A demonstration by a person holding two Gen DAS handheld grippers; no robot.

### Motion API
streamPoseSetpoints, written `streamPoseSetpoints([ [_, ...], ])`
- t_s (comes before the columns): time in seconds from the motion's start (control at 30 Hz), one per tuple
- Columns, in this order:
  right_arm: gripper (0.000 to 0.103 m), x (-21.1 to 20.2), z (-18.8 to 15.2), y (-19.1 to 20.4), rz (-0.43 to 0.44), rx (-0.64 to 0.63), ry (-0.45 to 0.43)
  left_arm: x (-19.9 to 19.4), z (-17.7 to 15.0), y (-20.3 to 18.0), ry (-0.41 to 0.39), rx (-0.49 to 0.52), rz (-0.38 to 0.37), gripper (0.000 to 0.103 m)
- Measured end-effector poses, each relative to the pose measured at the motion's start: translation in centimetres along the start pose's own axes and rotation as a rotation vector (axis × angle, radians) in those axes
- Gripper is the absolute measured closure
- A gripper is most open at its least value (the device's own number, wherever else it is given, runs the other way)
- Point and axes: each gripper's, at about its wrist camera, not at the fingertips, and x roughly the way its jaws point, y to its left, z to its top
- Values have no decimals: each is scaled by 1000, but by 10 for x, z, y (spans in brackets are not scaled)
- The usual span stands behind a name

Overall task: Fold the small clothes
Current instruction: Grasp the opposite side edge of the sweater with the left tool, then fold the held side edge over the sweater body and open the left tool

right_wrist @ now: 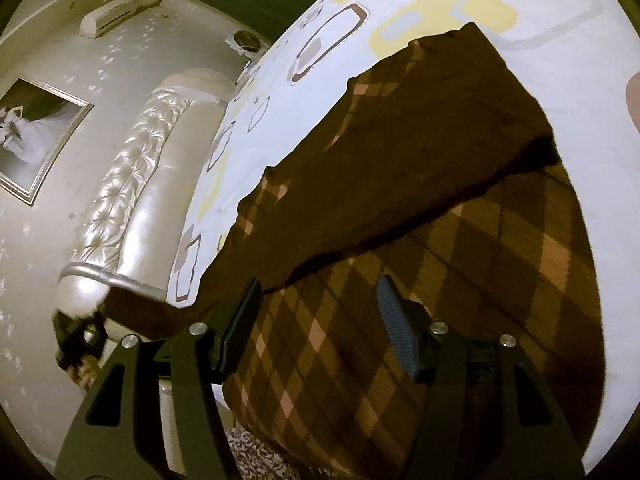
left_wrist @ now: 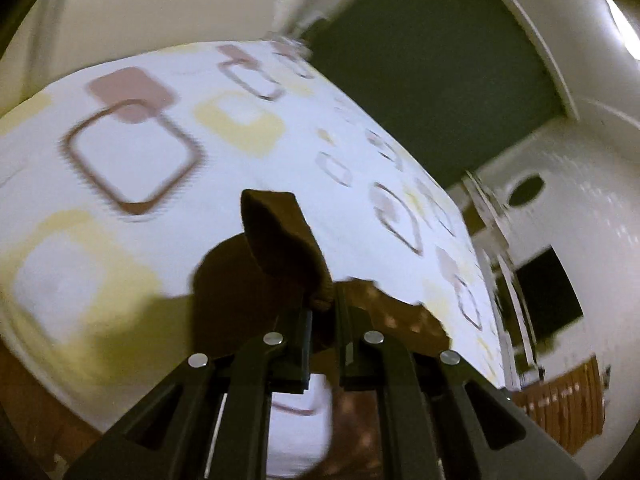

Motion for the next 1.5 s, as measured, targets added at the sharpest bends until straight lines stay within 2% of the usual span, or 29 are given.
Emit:
streamPoseSetpoints([
  [0.2, 43, -12, 0, -10, 18, 1, 7, 76, -27, -104, 114, 124, -52, 94],
  [0.33, 43, -21, 2, -20, 24, 9, 2, 137, -54, -158, 205, 152, -92, 94],
  [0.53, 42, -36, 7, -39, 39, 32, -13, 219, -110, -221, 314, 238, -76, 94],
  [0.6, 42, -39, 9, -47, 44, 48, -21, 240, -127, -234, 346, 256, -70, 94],
  [0.73, 42, -45, 13, -59, 52, 74, -36, 283, -163, -253, 390, 331, -10, 94],
  [0.83, 42, -50, 17, -67, 52, 92, -49, 308, -185, -256, 422, 371, 29, 94],
  [0.97, 42, -55, 20, -75, 52, 110, -62, 337, -205, -249, 467, 365, 64, 94],
  [1.1, 42, -56, 22, -79, 46, 117, -68, 347, -216, -240, 489, 360, 85, 94],
  [1.23, 42, -57, 21, -79, 40, 117, -67, 341, -217, -241, 466, 382, 68, 93],
  [1.3, 42, -59, 21, -78, 36, 114, -69, 329, -215, -241, 435, 391, 56, 84],
  [1.37, 42, -60, 23, -77, 33, 110, -72, 313, -211, -241, 383, 402, 43, 62],
  [1.4, 42, -62, 23, -76, 32, 109, -74, 304, -209, -240, 358, 411, 39, 56],
  [1.47, 42, -65, 25, -71, 34, 100, -82, 281, -206, -233, 295, 442, 46, 38],
  [1.5, 42, -66, 27, -70, 34, 94, -84, 264, -205, -223, 253, 461, 62, 36],
])
